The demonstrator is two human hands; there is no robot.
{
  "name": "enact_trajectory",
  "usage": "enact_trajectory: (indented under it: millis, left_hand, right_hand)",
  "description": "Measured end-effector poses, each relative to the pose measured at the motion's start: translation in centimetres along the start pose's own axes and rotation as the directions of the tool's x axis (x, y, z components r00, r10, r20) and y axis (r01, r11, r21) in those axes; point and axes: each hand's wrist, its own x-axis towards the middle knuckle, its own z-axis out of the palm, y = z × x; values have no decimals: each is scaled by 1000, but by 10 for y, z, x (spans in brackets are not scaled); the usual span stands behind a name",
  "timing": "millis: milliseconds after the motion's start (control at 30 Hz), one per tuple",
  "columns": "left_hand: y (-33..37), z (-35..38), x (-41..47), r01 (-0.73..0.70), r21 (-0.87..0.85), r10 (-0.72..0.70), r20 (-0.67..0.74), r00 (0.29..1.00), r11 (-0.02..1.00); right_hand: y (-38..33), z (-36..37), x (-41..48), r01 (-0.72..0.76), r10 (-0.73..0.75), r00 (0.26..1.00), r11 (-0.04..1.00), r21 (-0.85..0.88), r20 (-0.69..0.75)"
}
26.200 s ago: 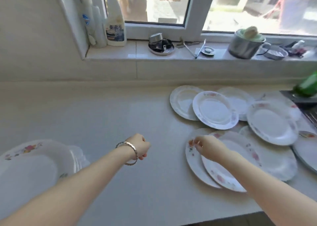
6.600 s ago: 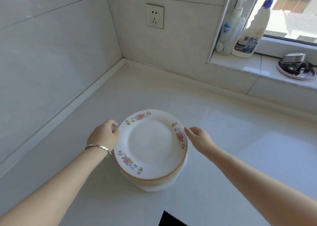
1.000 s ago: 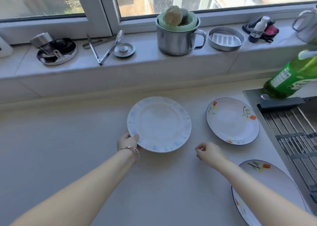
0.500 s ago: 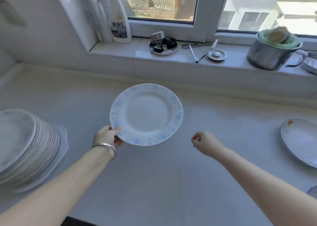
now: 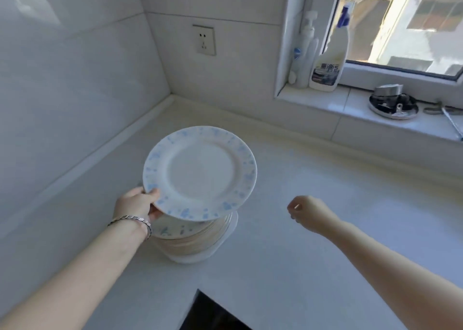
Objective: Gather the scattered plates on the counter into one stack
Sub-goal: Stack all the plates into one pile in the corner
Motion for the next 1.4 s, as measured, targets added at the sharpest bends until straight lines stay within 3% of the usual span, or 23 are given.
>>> enact_trajectory:
  millis: [400, 633, 767, 1100, 1167, 1267, 1333, 1400]
  left_hand:
    - [-14, -44, 39, 103, 30, -102, -57, 993, 994]
    - [-6, -53, 49, 103, 371, -106, -11, 994, 923]
    - [-4, -59, 57, -14, 690, -42, 64, 997, 724]
    - [2, -61, 57, -44, 915, -72, 80, 994, 402]
    - [5, -57, 49, -94, 976, -15, 99, 995, 197]
    - [15, -41, 31, -147, 955, 167, 194, 967, -258]
    - [20, -21, 18, -223, 899, 235, 326, 916, -378]
    - [17, 7, 6, -429, 839, 220, 512, 830, -335]
  right_hand:
    - [-47, 26, 27, -47, 51, 997, 996, -71, 57]
    - [-49, 35, 34, -56, 63, 996, 993, -100, 65]
    - [-50, 44, 35, -53, 62, 993, 994, -95, 98]
    - [-48, 51, 33, -39, 53, 991, 993, -114, 123]
    - [-46, 53, 32, -36, 51, 990, 993, -115, 129]
    - [-40, 55, 30, -30, 47, 988, 993, -118, 149]
    - [-36, 56, 27, -34, 51, 986, 994, -107, 156]
    - [-28, 53, 22, -58, 71, 986, 994, -92, 149]
